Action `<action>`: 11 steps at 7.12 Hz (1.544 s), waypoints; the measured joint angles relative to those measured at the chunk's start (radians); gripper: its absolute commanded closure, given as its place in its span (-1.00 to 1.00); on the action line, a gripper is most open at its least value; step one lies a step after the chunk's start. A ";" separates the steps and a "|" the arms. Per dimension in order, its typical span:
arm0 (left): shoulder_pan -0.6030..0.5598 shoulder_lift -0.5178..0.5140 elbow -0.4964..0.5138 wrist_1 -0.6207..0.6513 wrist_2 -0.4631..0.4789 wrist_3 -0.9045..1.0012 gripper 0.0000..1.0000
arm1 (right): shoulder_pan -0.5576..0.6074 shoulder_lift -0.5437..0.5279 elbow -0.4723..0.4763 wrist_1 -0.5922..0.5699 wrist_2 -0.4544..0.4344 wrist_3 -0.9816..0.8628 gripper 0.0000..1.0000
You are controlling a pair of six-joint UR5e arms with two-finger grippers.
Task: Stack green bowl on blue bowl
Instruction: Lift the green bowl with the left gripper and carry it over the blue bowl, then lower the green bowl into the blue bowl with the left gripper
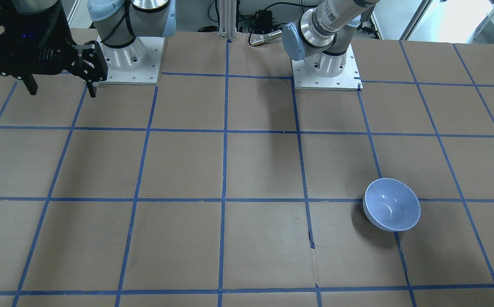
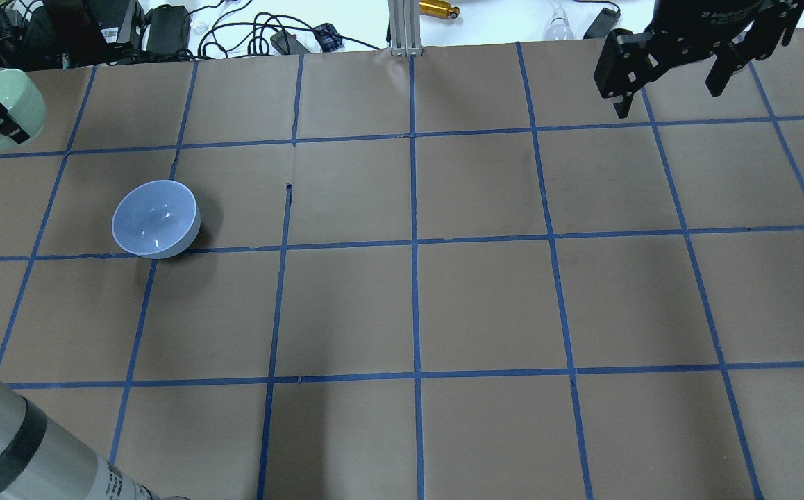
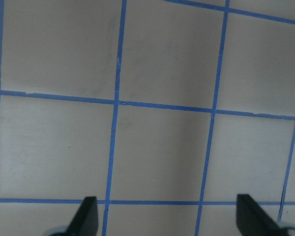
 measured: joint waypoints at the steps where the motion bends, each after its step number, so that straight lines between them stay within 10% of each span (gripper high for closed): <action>1: -0.048 0.042 -0.052 0.002 0.012 -0.104 1.00 | 0.000 0.000 0.000 0.000 0.000 0.000 -1.00; 5: -0.249 0.143 -0.268 0.100 0.065 -0.467 1.00 | 0.000 0.000 0.000 0.000 0.000 0.000 -1.00; 11: -0.284 0.158 -0.459 0.240 0.099 -0.520 1.00 | -0.001 0.000 0.000 0.000 0.000 0.000 -1.00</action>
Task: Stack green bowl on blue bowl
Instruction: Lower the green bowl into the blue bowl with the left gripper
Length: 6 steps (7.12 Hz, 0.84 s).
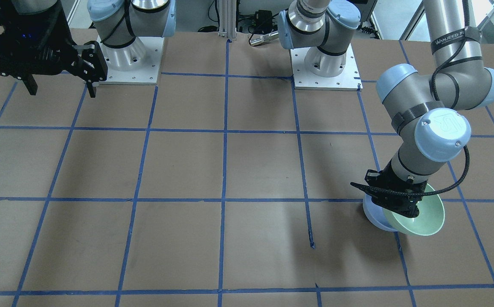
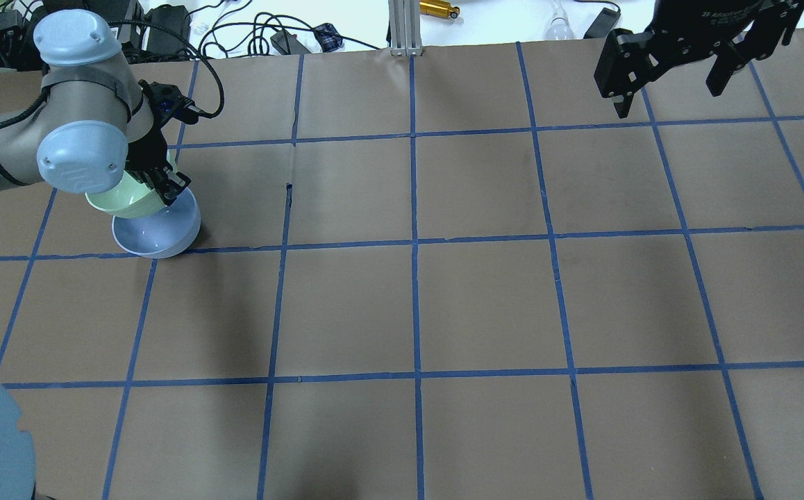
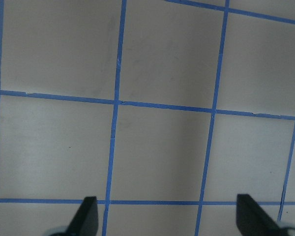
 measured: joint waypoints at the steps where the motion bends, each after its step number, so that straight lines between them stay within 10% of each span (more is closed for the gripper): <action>1: 0.002 0.001 -0.018 0.002 0.006 0.000 1.00 | 0.000 0.000 0.000 0.000 0.000 0.000 -1.00; 4: 0.003 0.002 -0.032 -0.003 0.023 -0.001 0.88 | 0.000 0.000 0.000 0.000 0.000 0.000 -1.00; 6: 0.000 0.003 -0.034 -0.009 0.017 -0.004 0.00 | 0.001 0.000 0.000 0.000 0.000 0.000 -1.00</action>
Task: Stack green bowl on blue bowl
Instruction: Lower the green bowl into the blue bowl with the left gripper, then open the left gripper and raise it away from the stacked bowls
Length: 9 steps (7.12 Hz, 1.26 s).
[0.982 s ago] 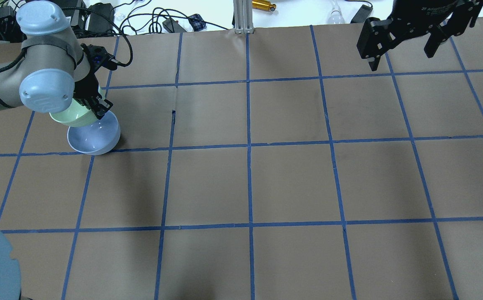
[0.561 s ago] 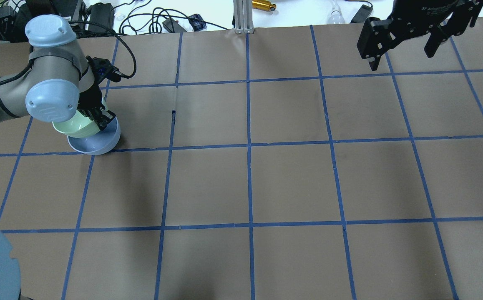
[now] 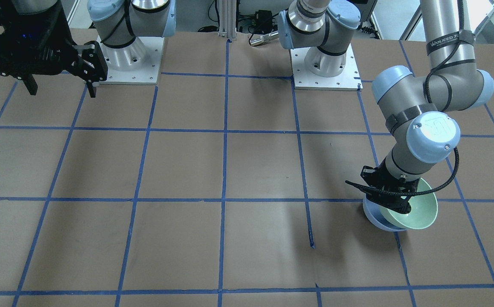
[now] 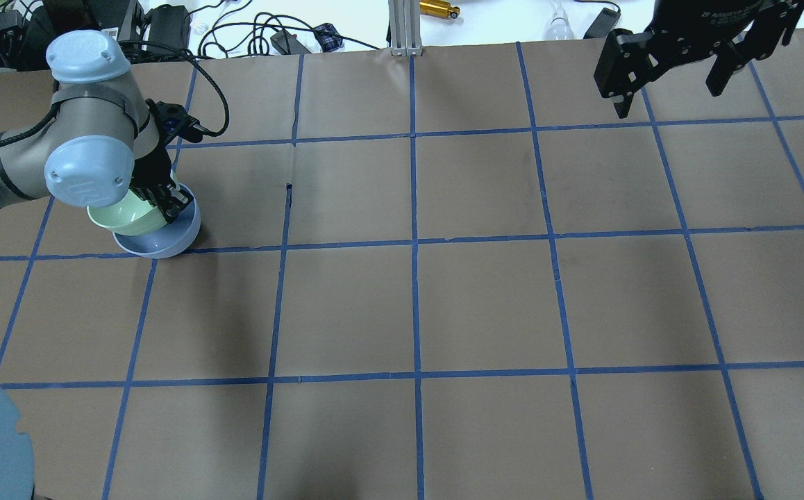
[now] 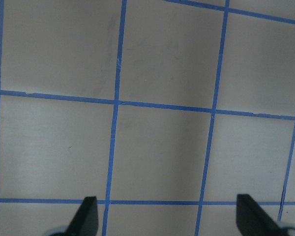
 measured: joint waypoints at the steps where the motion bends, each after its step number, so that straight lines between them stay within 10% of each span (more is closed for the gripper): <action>1: -0.001 0.001 -0.003 -0.001 -0.002 -0.001 -0.58 | 0.000 0.000 0.000 0.000 0.000 0.000 -1.00; 2: -0.002 0.003 -0.007 -0.003 -0.003 0.000 -1.00 | 0.000 0.000 0.000 0.000 0.000 0.000 -1.00; 9: -0.060 0.130 0.152 -0.227 -0.106 -0.358 -1.00 | -0.001 0.000 0.000 0.000 0.000 0.000 -1.00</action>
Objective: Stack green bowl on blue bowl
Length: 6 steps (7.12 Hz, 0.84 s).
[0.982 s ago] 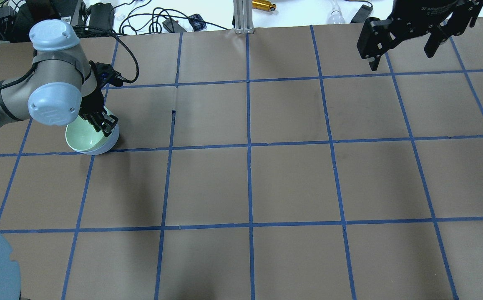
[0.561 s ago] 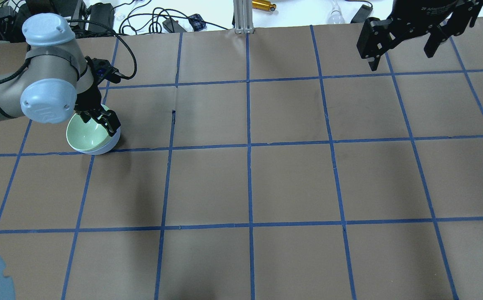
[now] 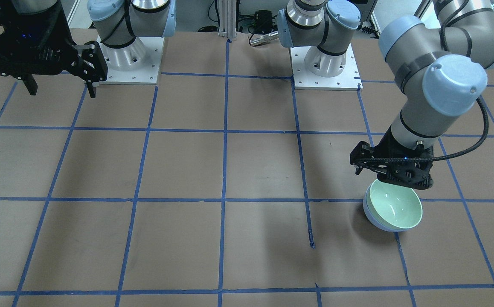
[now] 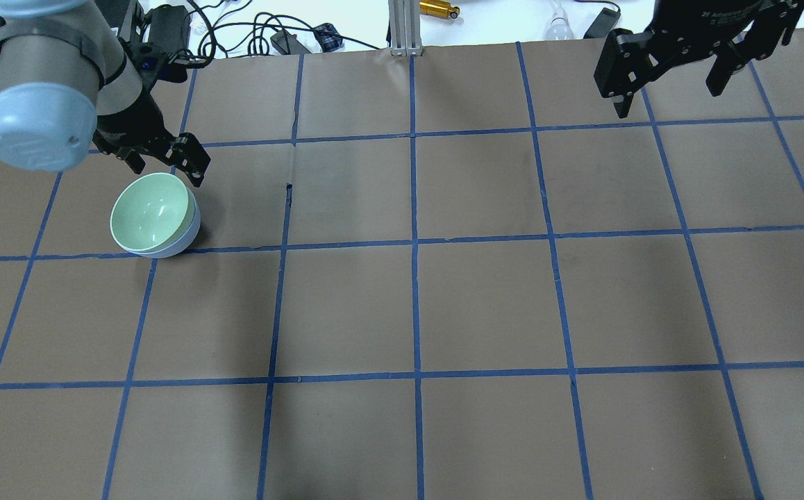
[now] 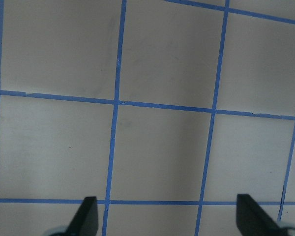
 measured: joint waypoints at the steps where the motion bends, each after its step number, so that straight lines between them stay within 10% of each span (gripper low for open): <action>1: -0.032 0.001 0.073 -0.094 -0.007 -0.114 -1.00 | 0.000 0.000 0.000 0.000 0.000 0.000 -1.00; 6: -0.203 0.107 0.144 -0.246 -0.029 -0.353 -1.00 | 0.000 0.000 0.000 0.000 0.000 0.000 -1.00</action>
